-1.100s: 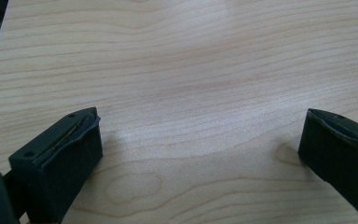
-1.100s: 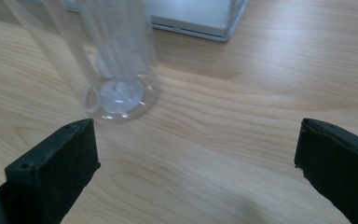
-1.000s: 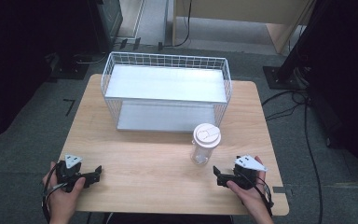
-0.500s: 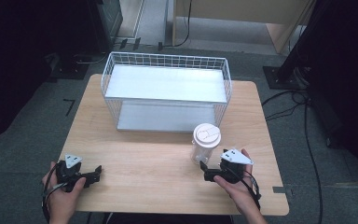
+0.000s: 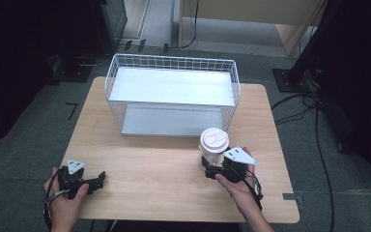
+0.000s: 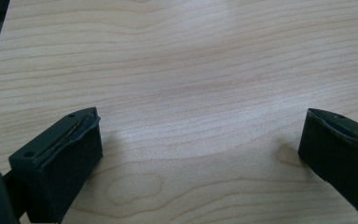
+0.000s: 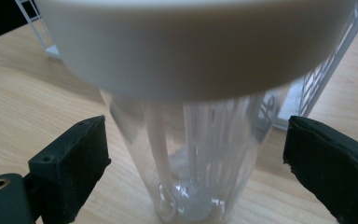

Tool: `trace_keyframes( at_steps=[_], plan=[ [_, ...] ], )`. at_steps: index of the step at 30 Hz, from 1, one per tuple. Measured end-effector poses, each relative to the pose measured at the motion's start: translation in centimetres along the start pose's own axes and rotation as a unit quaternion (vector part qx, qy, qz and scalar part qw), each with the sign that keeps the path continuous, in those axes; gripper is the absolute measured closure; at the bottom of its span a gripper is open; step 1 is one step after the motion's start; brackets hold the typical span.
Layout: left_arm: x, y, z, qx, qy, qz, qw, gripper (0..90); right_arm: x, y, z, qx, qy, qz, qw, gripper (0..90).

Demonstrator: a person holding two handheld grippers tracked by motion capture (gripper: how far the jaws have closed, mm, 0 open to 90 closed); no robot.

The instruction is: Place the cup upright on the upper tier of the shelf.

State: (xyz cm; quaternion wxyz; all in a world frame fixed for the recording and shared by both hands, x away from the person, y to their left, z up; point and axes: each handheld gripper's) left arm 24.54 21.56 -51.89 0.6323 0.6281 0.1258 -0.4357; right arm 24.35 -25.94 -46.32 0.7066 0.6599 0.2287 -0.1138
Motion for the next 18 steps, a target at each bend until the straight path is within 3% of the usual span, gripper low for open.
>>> trace_keyframes(
  at_steps=[18],
  plan=[
    [0.0, 0.0, 0.0, 0.000, 0.000, -0.001, 1.0000, 0.0, 1.1, 1.0, -1.1, 0.020, -0.015, 0.045, 0.9987, 14.5]
  ],
)
Point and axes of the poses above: each handheld gripper's, and its own axes: x roughly forward along the jaws, y roughly out of its top, z roughly to its right, and after that the axes turned 15 degrees about -y, right-handed
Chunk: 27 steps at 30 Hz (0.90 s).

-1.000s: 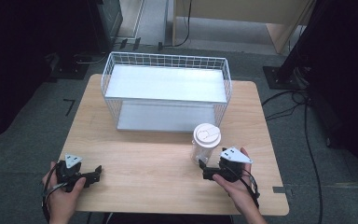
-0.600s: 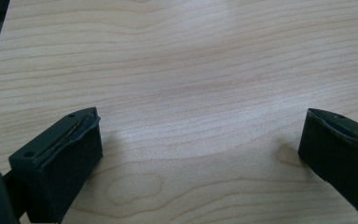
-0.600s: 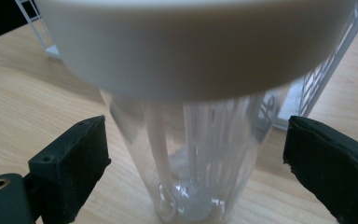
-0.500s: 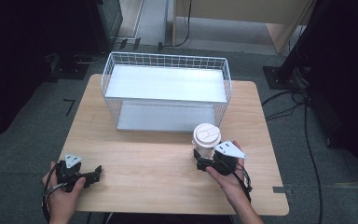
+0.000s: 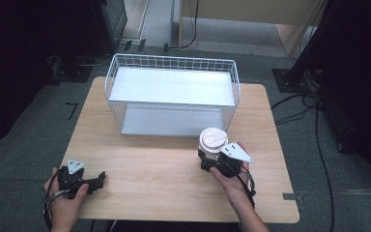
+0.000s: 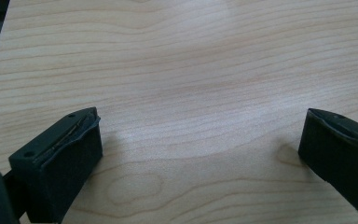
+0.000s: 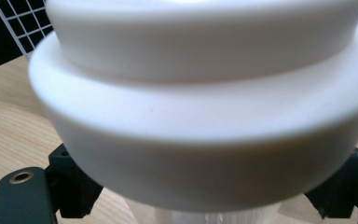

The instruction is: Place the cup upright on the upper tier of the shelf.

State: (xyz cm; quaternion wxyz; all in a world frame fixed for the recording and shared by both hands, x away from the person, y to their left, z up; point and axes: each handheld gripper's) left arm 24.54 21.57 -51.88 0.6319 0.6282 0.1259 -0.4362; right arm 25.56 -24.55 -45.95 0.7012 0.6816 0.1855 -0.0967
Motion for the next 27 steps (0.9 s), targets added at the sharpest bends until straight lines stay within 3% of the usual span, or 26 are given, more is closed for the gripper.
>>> trace_keyframes(
  at_steps=[5, 12, 27],
  plan=[
    [0.0, 0.0, 0.0, 0.000, 0.000, 0.000, 1.0000, 0.0, -0.1, 0.3, -0.2, 0.005, 0.002, 0.003, 1.0000, 15.0],
    [0.0, 0.0, 0.0, 0.000, 0.000, 0.000, 1.0000, 0.0, -0.6, 1.3, -0.5, 0.013, 0.006, 0.029, 0.9995, 15.1],
    [0.0, 0.0, 0.0, 0.000, 0.000, 0.000, 1.0000, 0.0, -1.8, 5.9, -1.9, 0.012, 0.006, 0.089, 0.9960, 15.2]
  ],
)
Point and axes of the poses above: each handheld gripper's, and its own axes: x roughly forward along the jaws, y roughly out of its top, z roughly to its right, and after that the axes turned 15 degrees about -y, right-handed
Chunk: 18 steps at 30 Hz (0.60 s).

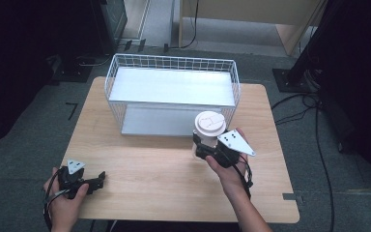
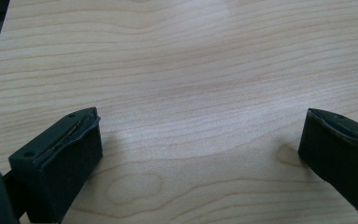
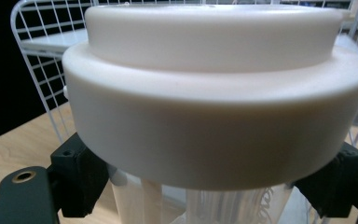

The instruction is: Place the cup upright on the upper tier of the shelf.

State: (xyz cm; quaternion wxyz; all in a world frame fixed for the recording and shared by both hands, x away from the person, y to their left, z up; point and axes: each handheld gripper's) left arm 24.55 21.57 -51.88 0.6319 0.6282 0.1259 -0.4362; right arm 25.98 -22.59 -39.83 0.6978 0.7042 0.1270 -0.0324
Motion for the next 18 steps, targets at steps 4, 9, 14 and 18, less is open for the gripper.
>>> trace_keyframes(
  at_steps=[4, 9, 14, 18],
  plan=[
    [0.0, 0.0, 0.0, 0.000, 0.000, 0.001, 1.0000, 0.0, 0.3, 1.4, -0.5, -0.006, -0.003, 0.016, 0.9999, 15.2],
    [0.0, 0.0, 0.0, 0.000, 0.000, 0.001, 1.0000, 0.0, 0.4, 3.0, -1.1, -0.008, -0.002, 0.030, 0.9995, 15.2],
    [0.0, 0.0, 0.0, 0.000, 0.000, 0.001, 1.0000, 0.0, 0.7, 5.2, -1.7, -0.007, -0.001, 0.053, 0.9985, 15.2],
    [0.0, 0.0, 0.0, 0.000, 0.000, 0.001, 1.0000, 0.0, 1.1, 6.6, -1.9, -0.012, -0.009, 0.066, 0.9977, 15.2]
  ],
)
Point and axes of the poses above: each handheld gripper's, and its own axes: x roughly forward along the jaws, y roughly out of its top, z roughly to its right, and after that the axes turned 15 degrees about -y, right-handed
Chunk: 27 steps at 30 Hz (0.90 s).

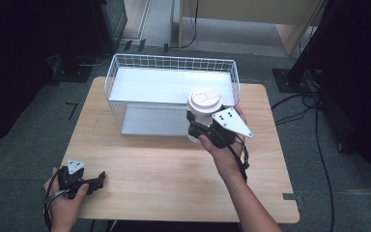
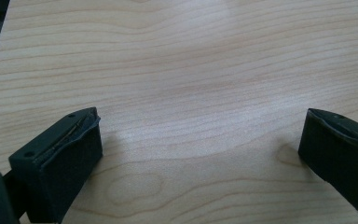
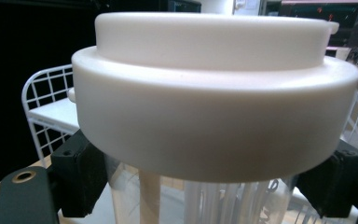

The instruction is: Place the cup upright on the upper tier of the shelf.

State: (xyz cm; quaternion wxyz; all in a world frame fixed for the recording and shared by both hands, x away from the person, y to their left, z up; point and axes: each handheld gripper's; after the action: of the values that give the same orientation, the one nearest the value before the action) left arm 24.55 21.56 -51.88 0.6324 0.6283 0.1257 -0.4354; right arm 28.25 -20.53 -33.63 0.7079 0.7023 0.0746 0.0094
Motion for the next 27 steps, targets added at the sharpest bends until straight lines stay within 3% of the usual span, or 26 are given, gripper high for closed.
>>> trace_keyframes(
  at_steps=[9, 15, 27],
  plan=[
    [0.0, 0.0, 0.0, 0.000, 0.000, 0.000, 1.0000, 0.0, 0.9, 3.1, -0.3, -0.007, -0.010, 0.042, 0.9990, 15.1],
    [0.0, 0.0, 0.0, 0.000, 0.000, 0.000, 1.0000, 0.0, 2.1, 4.7, -0.5, -0.009, -0.019, 0.053, 0.9984, 15.1],
    [0.0, 0.0, 0.0, 0.000, 0.000, 0.000, 1.0000, 0.0, 7.6, 6.4, -0.6, 0.001, -0.057, 0.042, 0.9975, 15.1]
  ],
)
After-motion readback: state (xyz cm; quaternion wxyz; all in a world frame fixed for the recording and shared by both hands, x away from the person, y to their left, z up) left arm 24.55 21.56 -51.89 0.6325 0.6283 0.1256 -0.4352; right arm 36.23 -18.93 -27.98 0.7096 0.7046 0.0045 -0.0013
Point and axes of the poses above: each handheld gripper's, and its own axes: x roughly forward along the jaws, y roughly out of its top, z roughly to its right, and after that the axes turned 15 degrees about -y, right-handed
